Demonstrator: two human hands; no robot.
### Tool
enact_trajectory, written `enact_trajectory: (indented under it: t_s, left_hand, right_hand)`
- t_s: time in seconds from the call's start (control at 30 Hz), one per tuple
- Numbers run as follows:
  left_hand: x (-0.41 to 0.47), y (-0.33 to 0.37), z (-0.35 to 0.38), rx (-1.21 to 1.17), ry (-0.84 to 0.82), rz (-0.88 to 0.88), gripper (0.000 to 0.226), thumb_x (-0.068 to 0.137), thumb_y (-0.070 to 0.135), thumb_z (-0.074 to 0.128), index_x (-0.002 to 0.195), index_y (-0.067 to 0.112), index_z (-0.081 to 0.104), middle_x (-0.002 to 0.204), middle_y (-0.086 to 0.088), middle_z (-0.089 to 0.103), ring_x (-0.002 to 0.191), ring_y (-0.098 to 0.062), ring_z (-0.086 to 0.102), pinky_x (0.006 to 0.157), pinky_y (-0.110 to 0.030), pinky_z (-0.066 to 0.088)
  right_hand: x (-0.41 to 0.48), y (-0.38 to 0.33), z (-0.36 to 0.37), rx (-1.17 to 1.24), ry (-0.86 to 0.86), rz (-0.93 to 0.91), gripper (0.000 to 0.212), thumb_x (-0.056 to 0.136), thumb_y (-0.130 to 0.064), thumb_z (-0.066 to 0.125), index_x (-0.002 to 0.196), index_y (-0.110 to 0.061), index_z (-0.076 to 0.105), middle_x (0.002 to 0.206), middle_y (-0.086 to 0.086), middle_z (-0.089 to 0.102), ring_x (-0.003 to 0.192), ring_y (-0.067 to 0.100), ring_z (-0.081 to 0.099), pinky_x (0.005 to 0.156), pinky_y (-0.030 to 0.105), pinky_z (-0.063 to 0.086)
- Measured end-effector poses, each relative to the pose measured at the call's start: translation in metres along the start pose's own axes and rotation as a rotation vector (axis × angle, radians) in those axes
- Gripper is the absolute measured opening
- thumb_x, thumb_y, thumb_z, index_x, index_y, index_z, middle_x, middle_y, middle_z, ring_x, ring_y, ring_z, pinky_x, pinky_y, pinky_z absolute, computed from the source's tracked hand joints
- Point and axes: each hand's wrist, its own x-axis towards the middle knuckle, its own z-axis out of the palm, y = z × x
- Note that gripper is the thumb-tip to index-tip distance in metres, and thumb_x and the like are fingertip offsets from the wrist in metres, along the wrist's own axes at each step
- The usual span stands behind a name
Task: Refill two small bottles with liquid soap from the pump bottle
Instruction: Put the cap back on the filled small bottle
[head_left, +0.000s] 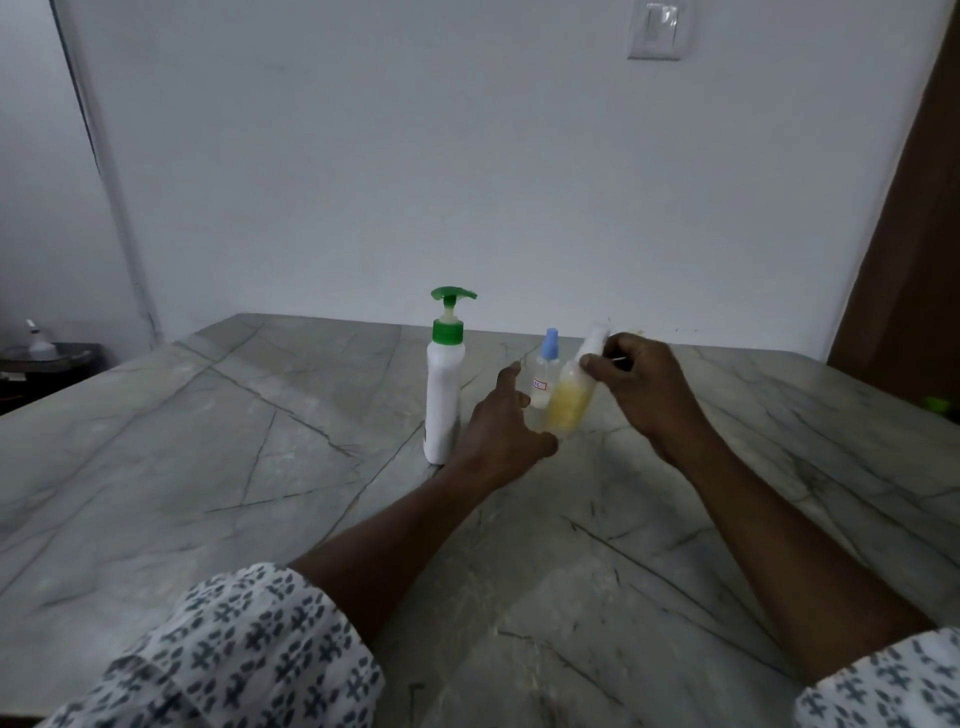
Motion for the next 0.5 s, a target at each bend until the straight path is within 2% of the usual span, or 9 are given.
enact_trajectory:
  t_s: [0.07, 0.13, 0.2, 0.27, 0.37, 0.5]
  left_hand:
    - [0.001, -0.002, -0.002, 0.002, 0.023, 0.01, 0.091, 0.082, 0.018, 0.078, 0.156, 0.022, 0.025, 0.141, -0.004, 0.055, 0.12, -0.017, 0.056, 0.093, -0.031, 0.053]
    - [0.003, -0.004, -0.003, 0.01, 0.046, 0.02, 0.083, 0.086, 0.018, 0.075, 0.155, 0.02, 0.029, 0.138, -0.005, 0.057, 0.117, -0.017, 0.057, 0.089, -0.028, 0.051]
    - [0.004, -0.005, -0.003, 0.013, 0.066, 0.017, 0.079, 0.088, 0.018, 0.073, 0.154, 0.019, 0.03, 0.136, -0.005, 0.058, 0.115, -0.017, 0.058, 0.087, -0.025, 0.048]
    - [0.005, -0.006, -0.004, 0.013, 0.084, 0.01, 0.077, 0.089, 0.019, 0.072, 0.154, 0.018, 0.03, 0.134, -0.005, 0.059, 0.115, -0.018, 0.058, 0.089, -0.026, 0.049]
    - [0.005, -0.005, -0.004, 0.02, 0.102, 0.012, 0.075, 0.089, 0.018, 0.07, 0.153, 0.018, 0.031, 0.131, -0.005, 0.061, 0.114, -0.018, 0.06, 0.092, -0.028, 0.051]
    - [0.004, -0.005, -0.004, 0.034, 0.097, 0.021, 0.073, 0.09, 0.017, 0.068, 0.153, 0.018, 0.031, 0.131, -0.006, 0.061, 0.113, -0.019, 0.06, 0.095, -0.03, 0.052]
  right_hand:
    - [0.011, 0.004, -0.017, -0.005, 0.087, 0.028, 0.011, 0.085, -0.022, 0.069, 0.088, -0.012, 0.067, 0.081, -0.002, 0.064, 0.07, 0.011, 0.057, 0.066, 0.031, 0.047]
    - [0.021, 0.01, -0.028, 0.008, 0.123, 0.084, 0.009, 0.083, -0.022, 0.07, 0.089, -0.016, 0.067, 0.084, -0.006, 0.065, 0.079, 0.019, 0.064, 0.076, 0.043, 0.056]
    - [0.029, 0.018, -0.032, -0.021, 0.122, 0.131, 0.008, 0.081, -0.021, 0.07, 0.088, -0.016, 0.067, 0.084, -0.008, 0.065, 0.087, 0.026, 0.067, 0.08, 0.052, 0.057]
    - [0.036, 0.025, -0.032, -0.068, 0.118, 0.162, 0.012, 0.082, -0.019, 0.069, 0.087, -0.008, 0.067, 0.086, 0.003, 0.067, 0.089, 0.032, 0.067, 0.078, 0.057, 0.057]
    - [0.045, 0.038, -0.028, -0.111, 0.114, 0.162, 0.029, 0.081, -0.019, 0.069, 0.089, 0.008, 0.064, 0.095, 0.026, 0.067, 0.091, 0.043, 0.065, 0.074, 0.061, 0.055]
    - [0.055, 0.049, -0.024, -0.197, 0.083, 0.139, 0.031, 0.083, -0.017, 0.067, 0.091, 0.013, 0.063, 0.095, 0.032, 0.065, 0.09, 0.047, 0.064, 0.076, 0.063, 0.053]
